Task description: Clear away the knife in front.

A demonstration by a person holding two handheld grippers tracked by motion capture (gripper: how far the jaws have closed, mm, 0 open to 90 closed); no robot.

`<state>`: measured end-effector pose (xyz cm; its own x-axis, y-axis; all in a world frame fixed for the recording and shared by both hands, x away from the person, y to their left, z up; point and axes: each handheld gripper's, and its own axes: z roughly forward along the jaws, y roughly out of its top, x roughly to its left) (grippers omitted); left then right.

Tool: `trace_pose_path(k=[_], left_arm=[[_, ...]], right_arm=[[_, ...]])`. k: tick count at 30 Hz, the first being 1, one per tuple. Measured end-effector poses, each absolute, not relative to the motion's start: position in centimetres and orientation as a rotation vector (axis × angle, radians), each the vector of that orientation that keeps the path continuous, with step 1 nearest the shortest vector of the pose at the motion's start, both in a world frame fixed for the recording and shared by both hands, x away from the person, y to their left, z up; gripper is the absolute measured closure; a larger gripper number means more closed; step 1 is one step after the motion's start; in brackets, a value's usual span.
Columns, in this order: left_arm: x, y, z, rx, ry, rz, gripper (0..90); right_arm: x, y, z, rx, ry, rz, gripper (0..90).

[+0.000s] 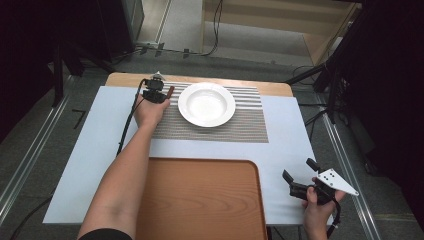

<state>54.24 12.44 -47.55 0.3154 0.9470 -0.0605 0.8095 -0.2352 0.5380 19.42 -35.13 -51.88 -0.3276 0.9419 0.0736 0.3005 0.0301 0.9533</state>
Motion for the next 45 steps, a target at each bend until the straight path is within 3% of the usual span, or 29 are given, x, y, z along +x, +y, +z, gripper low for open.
trace_pose_path(k=[18,45], left_arm=[[52.8,13.5,-44.7,2.092,1.466,0.396,76.8],[47.7,13.8,-41.7,2.158,1.286,0.354,76.8]], right_arm=[[19.5,-35.0,-51.9,1.269,1.692,1.309,0.0],[19.6,-35.0,-51.9,1.263,1.698,1.303,0.0]])
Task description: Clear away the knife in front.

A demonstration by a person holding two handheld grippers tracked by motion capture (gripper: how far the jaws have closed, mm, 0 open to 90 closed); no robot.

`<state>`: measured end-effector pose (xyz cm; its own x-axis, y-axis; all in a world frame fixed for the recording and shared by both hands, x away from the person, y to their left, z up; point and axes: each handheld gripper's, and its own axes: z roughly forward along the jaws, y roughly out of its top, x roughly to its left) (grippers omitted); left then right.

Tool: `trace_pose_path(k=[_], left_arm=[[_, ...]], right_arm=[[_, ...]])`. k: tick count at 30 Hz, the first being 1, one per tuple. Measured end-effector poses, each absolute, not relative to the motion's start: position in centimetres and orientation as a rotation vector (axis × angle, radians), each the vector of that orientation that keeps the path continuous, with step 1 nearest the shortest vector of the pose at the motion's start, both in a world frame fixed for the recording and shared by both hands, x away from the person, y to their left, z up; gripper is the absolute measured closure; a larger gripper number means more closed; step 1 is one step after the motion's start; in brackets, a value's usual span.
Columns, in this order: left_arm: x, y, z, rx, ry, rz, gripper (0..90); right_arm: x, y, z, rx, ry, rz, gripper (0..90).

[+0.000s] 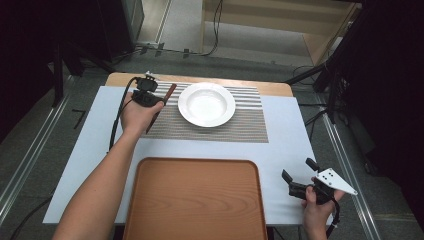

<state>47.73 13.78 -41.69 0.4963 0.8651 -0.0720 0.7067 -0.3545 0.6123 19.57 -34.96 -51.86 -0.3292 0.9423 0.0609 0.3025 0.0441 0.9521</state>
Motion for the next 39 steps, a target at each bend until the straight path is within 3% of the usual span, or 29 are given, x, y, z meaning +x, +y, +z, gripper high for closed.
trace_pose_path(k=[39], left_arm=[[34.9,15.3,-42.4,2.148,1.127,0.271,76.8]], right_arm=[[19.5,-35.0,-51.8,1.260,1.701,1.306,0.0]])
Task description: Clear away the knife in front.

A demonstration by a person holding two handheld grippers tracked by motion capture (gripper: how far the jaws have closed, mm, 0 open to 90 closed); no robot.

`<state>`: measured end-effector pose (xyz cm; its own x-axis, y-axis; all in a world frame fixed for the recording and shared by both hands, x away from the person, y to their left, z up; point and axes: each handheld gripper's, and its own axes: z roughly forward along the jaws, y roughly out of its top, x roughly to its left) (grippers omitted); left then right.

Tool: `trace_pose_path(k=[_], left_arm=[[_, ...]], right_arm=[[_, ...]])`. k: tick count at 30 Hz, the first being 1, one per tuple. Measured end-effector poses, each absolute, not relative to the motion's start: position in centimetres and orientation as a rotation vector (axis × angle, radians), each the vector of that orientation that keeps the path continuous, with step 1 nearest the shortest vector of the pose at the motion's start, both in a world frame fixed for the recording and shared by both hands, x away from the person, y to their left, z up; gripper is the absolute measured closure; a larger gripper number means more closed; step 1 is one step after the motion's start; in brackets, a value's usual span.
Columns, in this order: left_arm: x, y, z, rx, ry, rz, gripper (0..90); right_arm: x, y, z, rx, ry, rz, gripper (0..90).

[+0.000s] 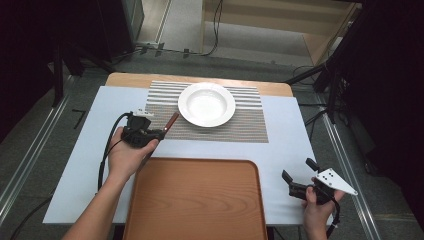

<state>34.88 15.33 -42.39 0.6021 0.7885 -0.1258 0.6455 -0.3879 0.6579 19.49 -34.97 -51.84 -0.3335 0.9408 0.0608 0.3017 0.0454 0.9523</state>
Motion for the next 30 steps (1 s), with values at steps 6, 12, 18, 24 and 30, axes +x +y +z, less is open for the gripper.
trace_pose_path(k=[6,12,18,24,30], left_arm=[[32.6,16.2,-42.9,2.127,1.126,0.250,76.8],[30.6,16.9,-43.2,2.108,1.128,0.237,76.8],[28.8,17.4,-43.7,2.109,1.134,0.225,76.8],[27.0,17.1,-44.6,2.112,1.133,0.216,76.8],[25.6,17.0,-45.4,2.112,1.142,0.207,76.7]], right_arm=[[19.5,-35.0,-51.8,1.260,1.702,1.306,0.0],[19.5,-34.9,-51.8,1.262,1.702,1.300,0.0],[19.5,-34.9,-51.8,1.261,1.702,1.300,0.0],[19.5,-34.9,-51.8,1.260,1.703,1.304,0.0],[19.5,-34.9,-51.8,1.256,1.705,1.301,0.0]])
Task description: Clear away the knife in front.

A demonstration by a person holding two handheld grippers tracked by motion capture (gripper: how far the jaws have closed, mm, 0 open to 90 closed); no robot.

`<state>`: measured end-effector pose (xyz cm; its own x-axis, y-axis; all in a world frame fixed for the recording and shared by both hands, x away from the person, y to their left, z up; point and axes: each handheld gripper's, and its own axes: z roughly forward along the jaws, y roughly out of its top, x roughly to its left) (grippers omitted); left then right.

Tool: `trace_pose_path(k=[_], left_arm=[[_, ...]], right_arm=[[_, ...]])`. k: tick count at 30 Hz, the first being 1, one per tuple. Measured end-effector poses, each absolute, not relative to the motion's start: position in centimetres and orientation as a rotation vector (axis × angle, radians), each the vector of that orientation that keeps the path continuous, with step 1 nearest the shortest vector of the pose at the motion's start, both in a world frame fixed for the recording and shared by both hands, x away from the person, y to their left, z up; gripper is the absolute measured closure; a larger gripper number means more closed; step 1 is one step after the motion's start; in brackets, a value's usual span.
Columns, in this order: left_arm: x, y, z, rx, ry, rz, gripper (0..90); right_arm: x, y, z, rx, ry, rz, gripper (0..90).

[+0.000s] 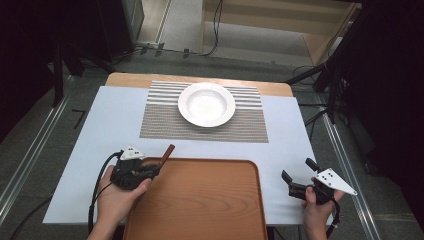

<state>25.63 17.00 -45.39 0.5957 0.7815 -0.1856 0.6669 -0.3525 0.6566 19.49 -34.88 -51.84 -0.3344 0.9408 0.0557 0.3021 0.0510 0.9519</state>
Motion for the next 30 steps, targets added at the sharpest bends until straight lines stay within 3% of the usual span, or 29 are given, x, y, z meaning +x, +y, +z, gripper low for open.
trace_pose_path(k=[30], left_arm=[[20.6,18.4,-49.3,2.071,1.254,0.218,76.5]], right_arm=[[19.5,-34.8,-51.8,1.249,1.717,1.290,0.0]])
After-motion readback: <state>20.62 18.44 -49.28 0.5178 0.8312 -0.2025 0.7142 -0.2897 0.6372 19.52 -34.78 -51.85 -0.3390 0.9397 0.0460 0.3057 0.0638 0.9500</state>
